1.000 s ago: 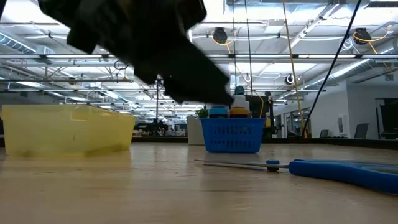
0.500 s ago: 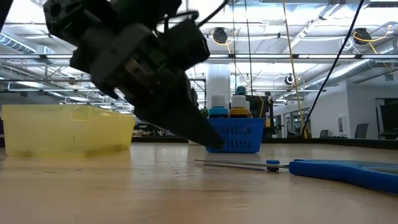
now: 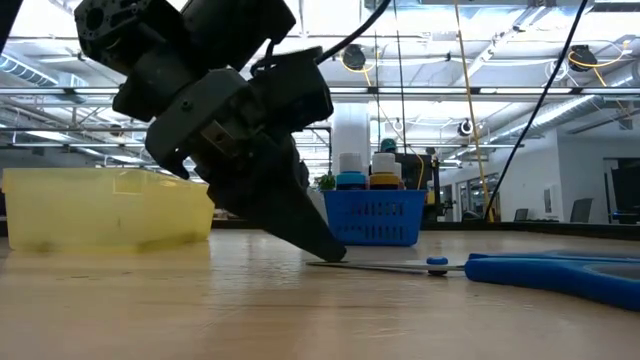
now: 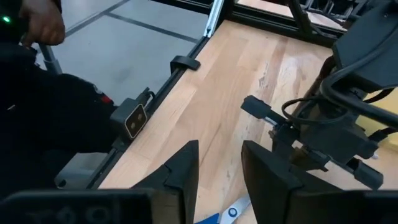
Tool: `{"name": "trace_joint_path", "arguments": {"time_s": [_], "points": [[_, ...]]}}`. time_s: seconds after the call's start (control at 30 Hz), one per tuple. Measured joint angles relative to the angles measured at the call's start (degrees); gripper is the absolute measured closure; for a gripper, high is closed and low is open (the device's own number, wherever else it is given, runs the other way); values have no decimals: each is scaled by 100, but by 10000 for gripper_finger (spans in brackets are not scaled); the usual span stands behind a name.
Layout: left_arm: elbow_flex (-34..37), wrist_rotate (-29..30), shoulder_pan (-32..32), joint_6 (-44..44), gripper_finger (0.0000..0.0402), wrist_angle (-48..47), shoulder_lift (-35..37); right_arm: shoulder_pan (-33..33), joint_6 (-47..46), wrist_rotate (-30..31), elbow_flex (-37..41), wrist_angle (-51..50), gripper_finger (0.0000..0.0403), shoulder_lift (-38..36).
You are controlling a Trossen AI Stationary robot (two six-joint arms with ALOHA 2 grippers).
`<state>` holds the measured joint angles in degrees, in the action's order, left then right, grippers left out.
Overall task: Pick & Place Paint Supplies
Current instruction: Put the blue scissors into the gray bin
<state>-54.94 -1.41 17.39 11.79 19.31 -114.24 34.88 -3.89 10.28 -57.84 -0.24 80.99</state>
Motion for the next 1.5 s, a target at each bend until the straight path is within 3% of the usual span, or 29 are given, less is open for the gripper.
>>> {"name": "trace_joint_path", "arguments": {"time_s": [0.2, 0.5, 0.73, 0.9, 1.07, 1.23, 1.5], "points": [[-11, -4, 2, 261, 393, 0, -224, 10, -273, 18, 1, -322, 297, 11], [-24, -7, 2, 500, 396, 145, -508, 95, -1609, -130, 428, -599, 296, 662], [-13, -9, 0, 507, 389, 194, -522, 288, -2437, -614, 1235, 525, 287, 798], [-13, -4, 0, 551, 393, 179, -522, 577, -2396, -585, 1562, 1677, 240, 797], [-7, -1, -2, 555, 392, 159, -522, 943, -1880, -102, 1439, 1746, 195, 1018], [-4, -4, -9, 637, 391, 162, -522, 1043, -1406, -13, 1108, 1287, 199, 1597], [-2, -2, -11, 689, 396, 170, -522, 884, -907, -763, 444, 941, 227, 2343]]}}
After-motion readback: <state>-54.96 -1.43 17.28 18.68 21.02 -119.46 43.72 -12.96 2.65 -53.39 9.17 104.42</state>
